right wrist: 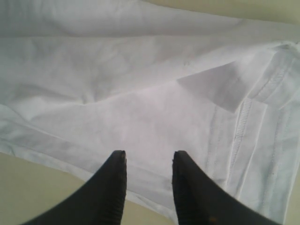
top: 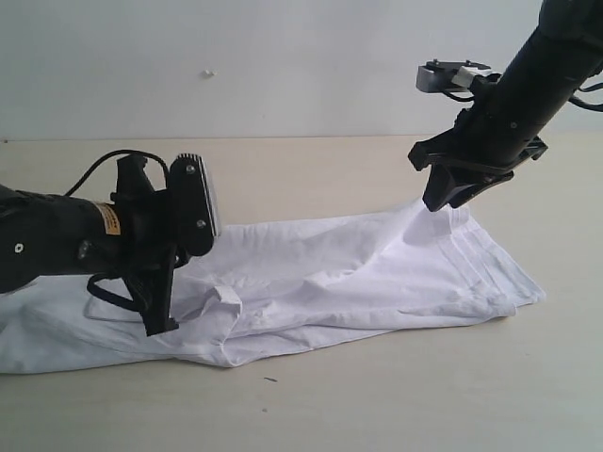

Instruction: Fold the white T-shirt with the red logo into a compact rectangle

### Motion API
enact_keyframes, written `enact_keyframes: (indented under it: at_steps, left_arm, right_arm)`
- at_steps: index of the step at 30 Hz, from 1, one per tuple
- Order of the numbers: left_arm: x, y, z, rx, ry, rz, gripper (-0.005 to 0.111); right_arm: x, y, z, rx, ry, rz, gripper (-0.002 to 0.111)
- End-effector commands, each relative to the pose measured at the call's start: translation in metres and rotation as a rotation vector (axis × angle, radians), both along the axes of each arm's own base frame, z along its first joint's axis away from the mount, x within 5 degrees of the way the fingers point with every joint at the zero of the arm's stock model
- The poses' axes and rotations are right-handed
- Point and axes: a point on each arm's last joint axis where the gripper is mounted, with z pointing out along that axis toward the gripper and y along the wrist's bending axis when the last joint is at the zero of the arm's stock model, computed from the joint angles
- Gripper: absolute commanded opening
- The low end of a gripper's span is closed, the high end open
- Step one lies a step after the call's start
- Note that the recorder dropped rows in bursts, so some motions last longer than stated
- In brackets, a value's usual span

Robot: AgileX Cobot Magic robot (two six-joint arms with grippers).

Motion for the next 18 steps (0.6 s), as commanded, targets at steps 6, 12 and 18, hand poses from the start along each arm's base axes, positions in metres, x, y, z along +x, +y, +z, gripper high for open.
enact_keyframes:
  at_steps: [6, 12, 18]
  left_arm:
    - [-0.010, 0.007, 0.013, 0.098, 0.160, 0.000, 0.019]
    - [-0.026, 0.017, 0.011, 0.209, 0.360, 0.022, 0.019]
    - [-0.034, 0.022, -0.003, 0.248, 0.415, 0.022, 0.019]
  right_arm:
    - [0.000, 0.000, 0.004, -0.006, -0.034, 0.018, 0.035]
    - [-0.002, 0.001, 0.006, -0.002, -0.009, 0.029, 0.035]
    - [-0.008, 0.001, 0.037, 0.007, -0.075, 0.030, 0.033]
